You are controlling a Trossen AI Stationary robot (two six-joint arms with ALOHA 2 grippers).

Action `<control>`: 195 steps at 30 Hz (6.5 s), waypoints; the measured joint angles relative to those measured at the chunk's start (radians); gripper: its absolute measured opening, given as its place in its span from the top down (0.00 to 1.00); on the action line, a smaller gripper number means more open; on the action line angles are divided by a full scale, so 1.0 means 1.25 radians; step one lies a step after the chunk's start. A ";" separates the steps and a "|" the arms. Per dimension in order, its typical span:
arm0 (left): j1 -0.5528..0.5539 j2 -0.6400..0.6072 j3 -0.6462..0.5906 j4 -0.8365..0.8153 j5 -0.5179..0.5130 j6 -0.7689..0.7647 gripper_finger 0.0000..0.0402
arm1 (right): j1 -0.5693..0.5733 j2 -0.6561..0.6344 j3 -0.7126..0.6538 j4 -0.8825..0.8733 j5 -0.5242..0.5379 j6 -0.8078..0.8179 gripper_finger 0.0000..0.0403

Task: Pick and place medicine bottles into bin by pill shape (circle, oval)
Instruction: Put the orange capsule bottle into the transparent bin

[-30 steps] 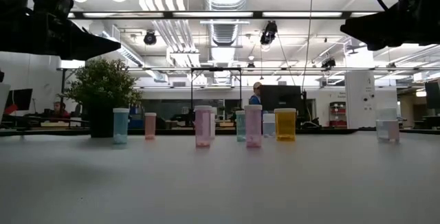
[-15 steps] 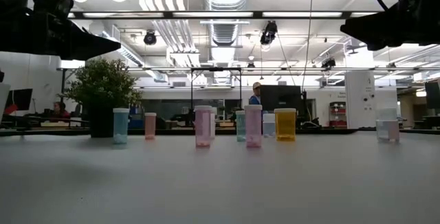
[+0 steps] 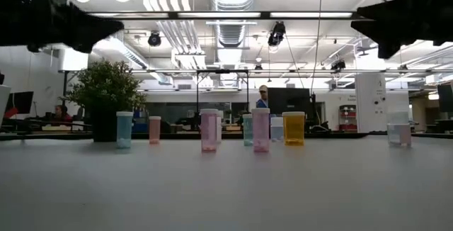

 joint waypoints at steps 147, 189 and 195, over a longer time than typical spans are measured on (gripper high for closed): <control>0.002 0.223 0.084 0.502 -0.122 0.194 0.85 | -0.223 1.401 1.085 -0.924 -0.068 0.450 0.27; 0.002 0.220 0.084 0.506 -0.122 0.192 0.85 | 0.019 1.149 1.085 -1.018 -0.223 0.671 0.51; 0.002 0.222 0.084 0.506 -0.122 0.191 0.85 | 0.169 1.111 1.085 -1.039 -0.235 0.798 0.50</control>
